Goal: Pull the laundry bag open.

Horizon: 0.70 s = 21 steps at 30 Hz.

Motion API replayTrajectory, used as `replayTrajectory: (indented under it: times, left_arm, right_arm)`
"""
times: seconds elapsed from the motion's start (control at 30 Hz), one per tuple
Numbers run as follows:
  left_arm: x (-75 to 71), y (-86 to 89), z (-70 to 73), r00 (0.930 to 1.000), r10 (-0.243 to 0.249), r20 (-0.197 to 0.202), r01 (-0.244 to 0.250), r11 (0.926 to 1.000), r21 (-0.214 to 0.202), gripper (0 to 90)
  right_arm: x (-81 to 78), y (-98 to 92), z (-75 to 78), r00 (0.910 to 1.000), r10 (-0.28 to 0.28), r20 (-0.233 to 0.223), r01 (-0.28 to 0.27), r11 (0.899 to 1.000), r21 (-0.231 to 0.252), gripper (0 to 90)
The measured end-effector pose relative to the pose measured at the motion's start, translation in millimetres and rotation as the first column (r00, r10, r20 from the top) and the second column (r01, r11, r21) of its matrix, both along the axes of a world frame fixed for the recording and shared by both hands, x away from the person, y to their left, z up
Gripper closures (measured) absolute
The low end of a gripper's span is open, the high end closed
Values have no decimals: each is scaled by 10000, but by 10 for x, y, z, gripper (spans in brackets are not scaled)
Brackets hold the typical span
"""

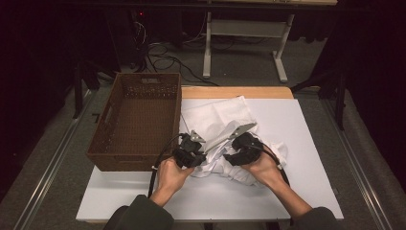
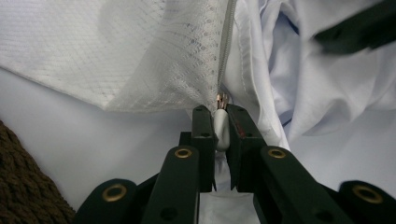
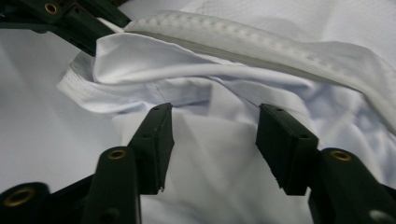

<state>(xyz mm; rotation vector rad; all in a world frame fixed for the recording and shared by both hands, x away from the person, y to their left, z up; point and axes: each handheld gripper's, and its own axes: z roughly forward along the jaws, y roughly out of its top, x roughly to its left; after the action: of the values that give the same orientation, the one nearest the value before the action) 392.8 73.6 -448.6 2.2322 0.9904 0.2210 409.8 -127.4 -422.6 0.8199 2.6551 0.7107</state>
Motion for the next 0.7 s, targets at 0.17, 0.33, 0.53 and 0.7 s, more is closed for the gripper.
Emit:
replayTrajectory:
  times: [0.17,0.33,0.53,0.7]
  left_arm:
    - [4,27,10,10000,-7,23,7,9999,-135,822]
    - [2,24,-4,9999,-95,-65,94,9999,-99,822]
    - [-11,56,32,10000,-43,-4,43,9996,-277,823]
    - [-35,30,51,9999,-87,121,90,9996,-253,823]
  right_arm:
    - [149,216,-234,10000,-49,21,51,9972,-744,396]
    - [298,276,-418,9996,-260,-122,244,9924,-1209,707]
    - [418,100,-309,9938,-913,627,970,9908,-945,852]
    - [621,-75,-350,9772,-2043,580,2089,9737,-908,854]
